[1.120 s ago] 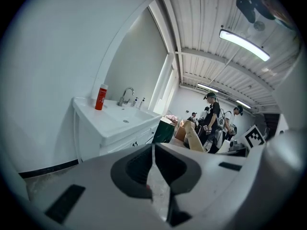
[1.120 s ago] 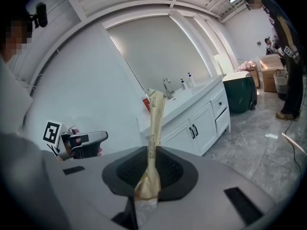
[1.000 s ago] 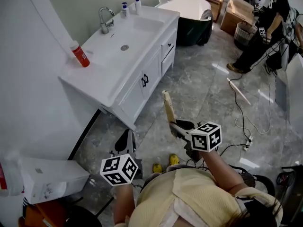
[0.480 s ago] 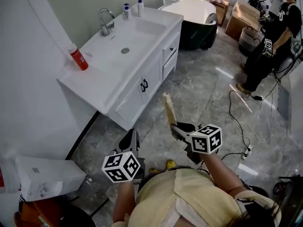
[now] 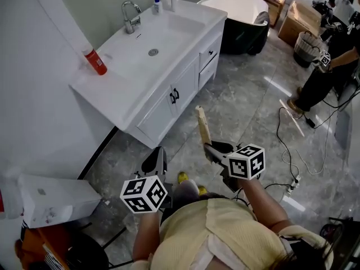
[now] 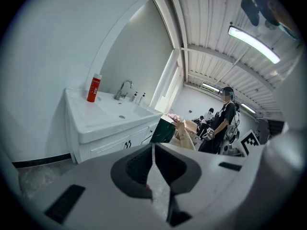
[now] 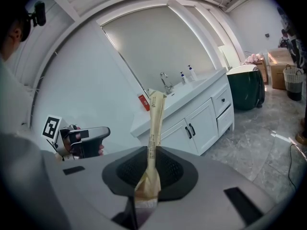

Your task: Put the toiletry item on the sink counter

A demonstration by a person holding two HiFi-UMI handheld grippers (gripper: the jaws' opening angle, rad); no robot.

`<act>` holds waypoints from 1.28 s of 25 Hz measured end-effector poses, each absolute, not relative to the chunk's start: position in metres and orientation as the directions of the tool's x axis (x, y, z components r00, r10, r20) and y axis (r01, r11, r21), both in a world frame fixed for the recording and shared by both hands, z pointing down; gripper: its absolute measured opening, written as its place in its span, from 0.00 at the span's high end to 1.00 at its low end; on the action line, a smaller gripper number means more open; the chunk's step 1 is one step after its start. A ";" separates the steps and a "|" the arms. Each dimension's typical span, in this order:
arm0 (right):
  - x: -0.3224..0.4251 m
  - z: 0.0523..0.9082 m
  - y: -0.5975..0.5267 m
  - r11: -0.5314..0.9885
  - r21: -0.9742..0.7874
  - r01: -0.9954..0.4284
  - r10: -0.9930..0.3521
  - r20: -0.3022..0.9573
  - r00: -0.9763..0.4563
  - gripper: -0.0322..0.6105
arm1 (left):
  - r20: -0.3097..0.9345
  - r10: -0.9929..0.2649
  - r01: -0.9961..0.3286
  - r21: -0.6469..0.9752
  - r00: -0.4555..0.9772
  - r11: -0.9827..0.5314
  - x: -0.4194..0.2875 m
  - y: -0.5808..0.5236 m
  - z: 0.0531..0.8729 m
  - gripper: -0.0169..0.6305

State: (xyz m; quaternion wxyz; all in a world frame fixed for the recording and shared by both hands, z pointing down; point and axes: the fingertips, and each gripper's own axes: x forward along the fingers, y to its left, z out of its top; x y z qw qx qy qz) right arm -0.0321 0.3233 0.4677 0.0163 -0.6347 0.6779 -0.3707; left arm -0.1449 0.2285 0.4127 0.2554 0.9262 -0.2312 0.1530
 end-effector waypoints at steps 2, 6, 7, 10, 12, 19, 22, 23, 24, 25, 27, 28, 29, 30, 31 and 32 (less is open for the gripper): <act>-0.030 0.467 0.320 -0.074 -0.527 -0.846 -0.873 0.445 -0.201 0.84 | 0.402 -0.360 -0.513 0.391 0.842 -0.764 -0.142 0.224 0.410 0.90; -0.024 0.471 0.306 -0.066 -0.531 -0.845 -0.868 0.449 -0.215 0.84 | 0.407 -0.373 -0.521 0.354 0.834 -0.777 -0.133 0.210 0.410 0.90; -0.022 0.471 0.301 -0.065 -0.531 -0.845 -0.867 0.450 -0.216 0.84 | 0.408 -0.375 -0.520 0.346 0.833 -0.781 -0.130 0.205 0.410 0.90; -0.015 0.471 0.285 -0.061 -0.529 -0.847 -0.867 0.449 -0.217 0.84 | 0.400 -0.372 -0.513 0.341 0.838 -0.788 -0.121 0.189 0.409 0.90; -0.010 0.470 0.274 -0.056 -0.522 -0.851 -0.866 0.450 -0.219 0.84 | 0.393 -0.371 -0.510 0.353 0.842 -0.784 -0.114 0.176 0.411 0.90; 0.015 0.469 0.230 -0.059 -0.511 -0.858 -0.862 0.460 -0.214 0.84 | 0.378 -0.370 -0.504 0.364 0.848 -0.783 -0.089 0.131 0.407 0.90; 0.023 0.467 0.211 -0.054 -0.504 -0.862 -0.859 0.464 -0.218 0.84 | 0.379 -0.376 -0.509 0.359 0.846 -0.783 -0.084 0.112 0.406 0.90; 0.025 0.466 0.205 -0.050 -0.502 -0.864 -0.857 0.465 -0.220 0.84 | 0.379 -0.377 -0.510 0.359 0.845 -0.782 -0.082 0.106 0.406 0.90; 0.027 0.465 0.199 -0.047 -0.499 -0.865 -0.856 0.467 -0.223 0.84 | 0.378 -0.378 -0.510 0.360 0.845 -0.781 -0.080 0.100 0.405 0.90; 0.029 0.463 0.193 -0.045 -0.497 -0.867 -0.855 0.469 -0.224 0.84 | 0.378 -0.379 -0.511 0.362 0.845 -0.779 -0.079 0.094 0.405 0.90; 0.034 0.461 0.180 -0.044 -0.493 -0.869 -0.853 0.471 -0.225 0.84 | 0.380 -0.379 -0.513 0.365 0.844 -0.777 -0.076 0.083 0.404 0.90; 0.036 0.460 0.173 -0.043 -0.491 -0.870 -0.852 0.473 -0.225 0.84 | 0.382 -0.379 -0.514 0.365 0.843 -0.776 -0.075 0.077 0.404 0.90; 0.038 0.459 0.166 -0.040 -0.489 -0.871 -0.851 0.474 -0.227 0.84 | 0.384 -0.380 -0.517 0.364 0.841 -0.775 -0.073 0.072 0.405 0.90; 0.040 0.458 0.159 -0.035 -0.487 -0.873 -0.849 0.475 -0.231 0.84 | 0.387 -0.384 -0.521 0.364 0.839 -0.772 -0.072 0.065 0.405 0.90; 0.041 0.457 0.151 -0.030 -0.485 -0.874 -0.848 0.476 -0.235 0.84 | 0.388 -0.388 -0.526 0.364 0.836 -0.769 -0.072 0.058 0.406 0.90; 0.041 0.456 0.143 -0.023 -0.483 -0.875 -0.846 0.476 -0.241 0.84 | 0.389 -0.392 -0.530 0.366 0.834 -0.765 -0.071 0.051 0.406 0.90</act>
